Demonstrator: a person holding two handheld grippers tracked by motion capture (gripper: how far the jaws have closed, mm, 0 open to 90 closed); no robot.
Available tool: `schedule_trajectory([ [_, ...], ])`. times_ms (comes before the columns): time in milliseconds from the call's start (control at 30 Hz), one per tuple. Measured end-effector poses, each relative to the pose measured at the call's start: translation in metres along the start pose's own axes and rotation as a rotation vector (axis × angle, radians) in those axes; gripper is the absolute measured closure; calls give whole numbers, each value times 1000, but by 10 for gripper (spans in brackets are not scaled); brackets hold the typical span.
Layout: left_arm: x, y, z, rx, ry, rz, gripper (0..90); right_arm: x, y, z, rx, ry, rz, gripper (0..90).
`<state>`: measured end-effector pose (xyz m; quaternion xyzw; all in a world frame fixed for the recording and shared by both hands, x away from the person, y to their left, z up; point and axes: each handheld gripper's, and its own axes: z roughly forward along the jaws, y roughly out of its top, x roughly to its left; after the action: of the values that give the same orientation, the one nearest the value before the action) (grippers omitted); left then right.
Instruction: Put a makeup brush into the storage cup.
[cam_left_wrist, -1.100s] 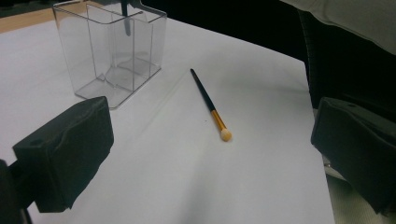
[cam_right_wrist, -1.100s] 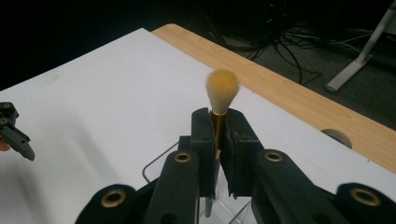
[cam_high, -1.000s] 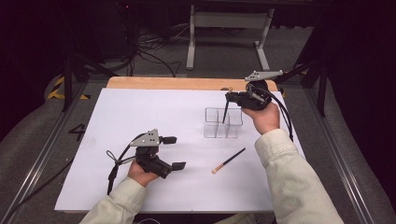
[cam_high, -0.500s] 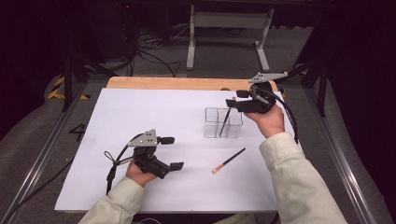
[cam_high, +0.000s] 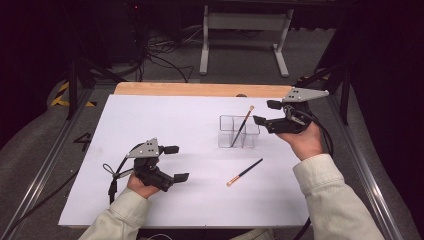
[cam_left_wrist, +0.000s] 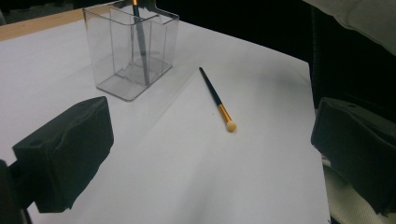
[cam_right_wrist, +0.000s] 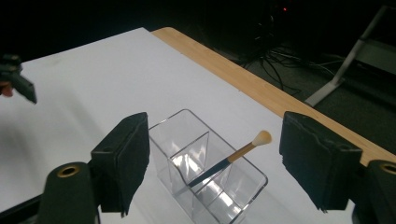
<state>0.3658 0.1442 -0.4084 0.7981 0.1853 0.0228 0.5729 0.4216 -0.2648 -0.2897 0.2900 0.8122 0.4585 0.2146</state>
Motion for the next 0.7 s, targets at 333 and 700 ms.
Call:
schedule_trajectory([
  [333,1,1,-6,8,26,6,0,10,-3,-6,43,71,-58,212],
  [700,0,1,-8,11,33,8,0,20,-2,2,160,138,-143,247],
])
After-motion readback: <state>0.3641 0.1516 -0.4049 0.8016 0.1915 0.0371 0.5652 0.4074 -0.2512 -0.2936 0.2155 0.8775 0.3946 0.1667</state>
